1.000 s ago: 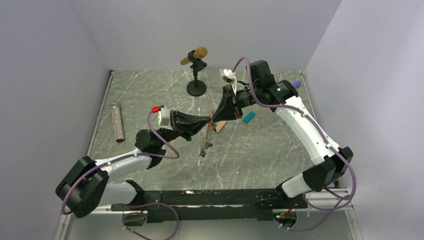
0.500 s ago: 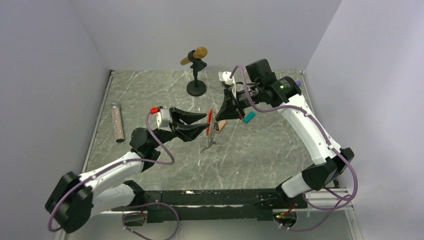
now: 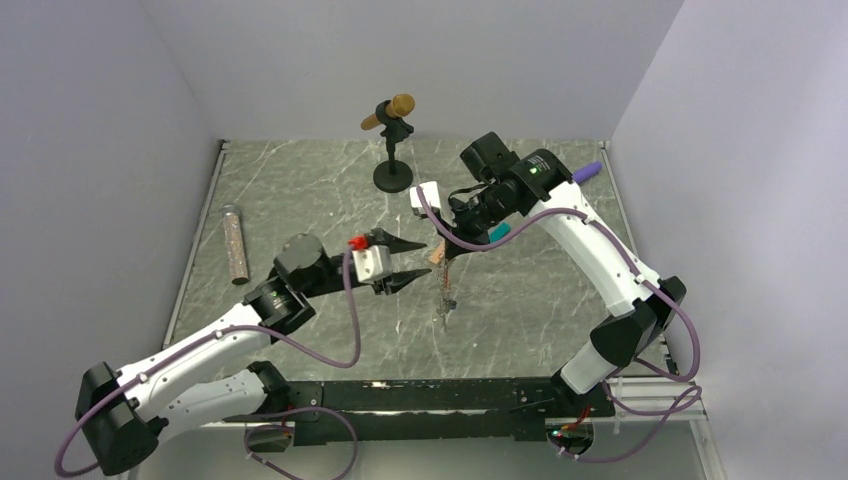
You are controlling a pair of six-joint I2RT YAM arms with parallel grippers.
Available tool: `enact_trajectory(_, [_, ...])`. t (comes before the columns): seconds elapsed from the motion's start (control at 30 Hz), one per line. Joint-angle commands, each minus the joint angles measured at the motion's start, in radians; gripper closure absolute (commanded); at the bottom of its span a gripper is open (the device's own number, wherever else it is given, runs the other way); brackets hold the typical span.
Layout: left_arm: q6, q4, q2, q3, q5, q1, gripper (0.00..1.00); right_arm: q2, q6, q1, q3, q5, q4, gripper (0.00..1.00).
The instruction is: Put the keys on the keyring
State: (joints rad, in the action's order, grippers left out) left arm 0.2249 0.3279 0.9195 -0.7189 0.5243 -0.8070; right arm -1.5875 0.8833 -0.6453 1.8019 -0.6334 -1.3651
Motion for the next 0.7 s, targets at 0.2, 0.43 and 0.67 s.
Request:
enact_trajectory(0.2, [0.109, -0.072, 0.08, -0.047, -0.155, -0.088, 0.55, 0.003, 0.004, -0.005, 0.041, 0.007, -0.005, 1.0])
enact_trajectory(0.43, [0.123, -0.055, 0.126, -0.071, -0.194, -0.103, 0.6, 0.003, -0.004, -0.004, 0.038, -0.008, 0.001, 1.0])
enact_trajectory(0.67, [0.128, -0.05, 0.165, -0.096, -0.186, -0.115, 0.63, 0.003, -0.006, -0.004, 0.036, -0.015, 0.003, 1.0])
